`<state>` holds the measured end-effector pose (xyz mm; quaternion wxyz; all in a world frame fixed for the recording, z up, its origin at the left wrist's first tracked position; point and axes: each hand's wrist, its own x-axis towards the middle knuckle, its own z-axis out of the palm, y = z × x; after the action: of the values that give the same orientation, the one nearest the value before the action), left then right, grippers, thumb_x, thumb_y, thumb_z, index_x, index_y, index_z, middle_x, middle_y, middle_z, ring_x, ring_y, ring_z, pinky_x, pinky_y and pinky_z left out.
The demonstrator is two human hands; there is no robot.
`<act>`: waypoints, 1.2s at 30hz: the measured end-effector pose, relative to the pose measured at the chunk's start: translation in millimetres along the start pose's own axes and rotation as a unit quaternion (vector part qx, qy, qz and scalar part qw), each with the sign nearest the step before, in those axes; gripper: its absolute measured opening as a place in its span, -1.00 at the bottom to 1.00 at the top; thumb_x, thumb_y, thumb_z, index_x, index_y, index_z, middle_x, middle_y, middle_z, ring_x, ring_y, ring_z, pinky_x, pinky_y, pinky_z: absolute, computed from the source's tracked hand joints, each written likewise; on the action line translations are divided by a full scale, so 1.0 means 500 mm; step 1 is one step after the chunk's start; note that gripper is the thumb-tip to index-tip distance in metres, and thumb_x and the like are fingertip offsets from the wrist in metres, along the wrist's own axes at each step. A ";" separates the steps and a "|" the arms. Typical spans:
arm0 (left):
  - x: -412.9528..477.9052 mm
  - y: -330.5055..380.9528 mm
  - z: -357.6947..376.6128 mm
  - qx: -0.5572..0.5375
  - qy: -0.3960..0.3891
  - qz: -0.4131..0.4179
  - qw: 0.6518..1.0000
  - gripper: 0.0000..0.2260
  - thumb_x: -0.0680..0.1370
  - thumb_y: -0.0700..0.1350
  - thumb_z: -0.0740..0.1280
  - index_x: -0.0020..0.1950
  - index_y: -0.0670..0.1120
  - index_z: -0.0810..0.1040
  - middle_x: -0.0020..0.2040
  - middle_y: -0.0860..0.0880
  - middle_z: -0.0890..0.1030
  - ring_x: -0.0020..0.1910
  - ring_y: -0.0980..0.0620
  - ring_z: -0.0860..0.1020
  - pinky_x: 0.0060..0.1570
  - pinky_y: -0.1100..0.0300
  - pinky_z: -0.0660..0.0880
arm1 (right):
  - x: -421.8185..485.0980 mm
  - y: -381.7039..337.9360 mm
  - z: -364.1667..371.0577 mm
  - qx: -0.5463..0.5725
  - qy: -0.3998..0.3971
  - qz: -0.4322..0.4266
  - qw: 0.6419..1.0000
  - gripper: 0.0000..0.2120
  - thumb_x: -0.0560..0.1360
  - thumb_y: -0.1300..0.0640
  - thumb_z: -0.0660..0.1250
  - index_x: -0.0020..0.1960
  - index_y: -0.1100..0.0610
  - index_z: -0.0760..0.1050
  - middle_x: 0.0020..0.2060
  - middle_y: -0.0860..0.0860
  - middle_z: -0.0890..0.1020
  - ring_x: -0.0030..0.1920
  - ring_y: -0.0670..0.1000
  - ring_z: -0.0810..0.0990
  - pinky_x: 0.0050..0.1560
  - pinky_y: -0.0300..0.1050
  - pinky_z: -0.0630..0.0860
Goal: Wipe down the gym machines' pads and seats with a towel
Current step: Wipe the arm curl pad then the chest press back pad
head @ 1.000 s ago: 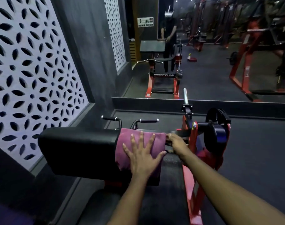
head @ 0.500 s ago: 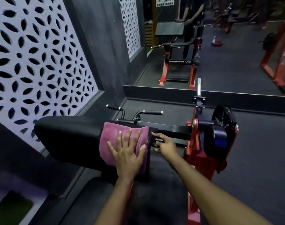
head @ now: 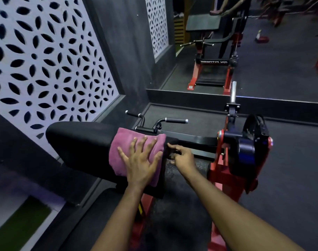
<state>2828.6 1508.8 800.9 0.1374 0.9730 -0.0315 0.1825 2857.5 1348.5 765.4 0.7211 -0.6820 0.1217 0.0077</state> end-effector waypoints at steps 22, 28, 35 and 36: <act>0.116 -0.091 -0.040 0.025 -0.081 -0.028 0.996 -0.50 0.61 0.33 -0.09 0.33 0.27 0.52 0.39 0.24 0.49 0.51 0.09 0.27 0.44 -0.43 -0.20 | -0.032 -0.034 0.058 -0.125 0.152 -0.049 0.979 -0.66 0.48 0.36 0.27 0.00 0.04 0.73 -0.01 -0.04 0.74 0.05 0.01 0.67 0.01 -0.19 0.52; 0.097 -0.168 -0.045 -0.087 -0.045 0.051 0.994 -0.48 0.58 0.20 -0.04 0.42 0.15 0.50 0.46 0.15 0.45 0.50 0.12 0.31 0.54 -0.13 -0.05 | -0.018 -0.183 0.116 -0.355 0.071 0.001 0.932 -0.57 0.58 -0.23 0.24 0.20 0.04 0.65 0.24 0.04 0.64 0.39 0.17 0.42 0.29 0.05 0.30; 0.139 -0.283 -0.083 -0.043 -0.077 0.049 0.995 -0.30 0.51 0.24 -0.23 0.52 0.10 0.39 0.59 0.00 0.28 0.60 0.02 0.14 0.56 -0.09 -0.19 | -0.021 -0.210 0.261 -0.413 0.059 0.013 0.909 -0.60 0.50 -0.09 0.41 0.20 0.09 0.39 0.21 0.12 0.59 0.36 0.23 0.43 0.32 0.11 0.31; 0.142 -0.281 -0.090 -0.058 -0.078 0.051 0.994 -0.30 0.52 0.24 -0.21 0.52 0.08 0.41 0.59 -0.02 0.29 0.60 0.01 0.14 0.55 -0.09 -0.22 | -0.022 -0.217 0.274 -0.380 0.067 -0.001 0.922 -0.65 0.51 0.02 0.42 0.16 0.11 0.35 0.12 0.13 0.61 0.26 0.23 0.52 0.21 0.05 0.41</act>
<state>2894.7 1655.5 831.0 0.1811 0.9718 -0.1026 0.1106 2888.7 1477.8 879.3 0.3978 -0.9039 0.1572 0.0074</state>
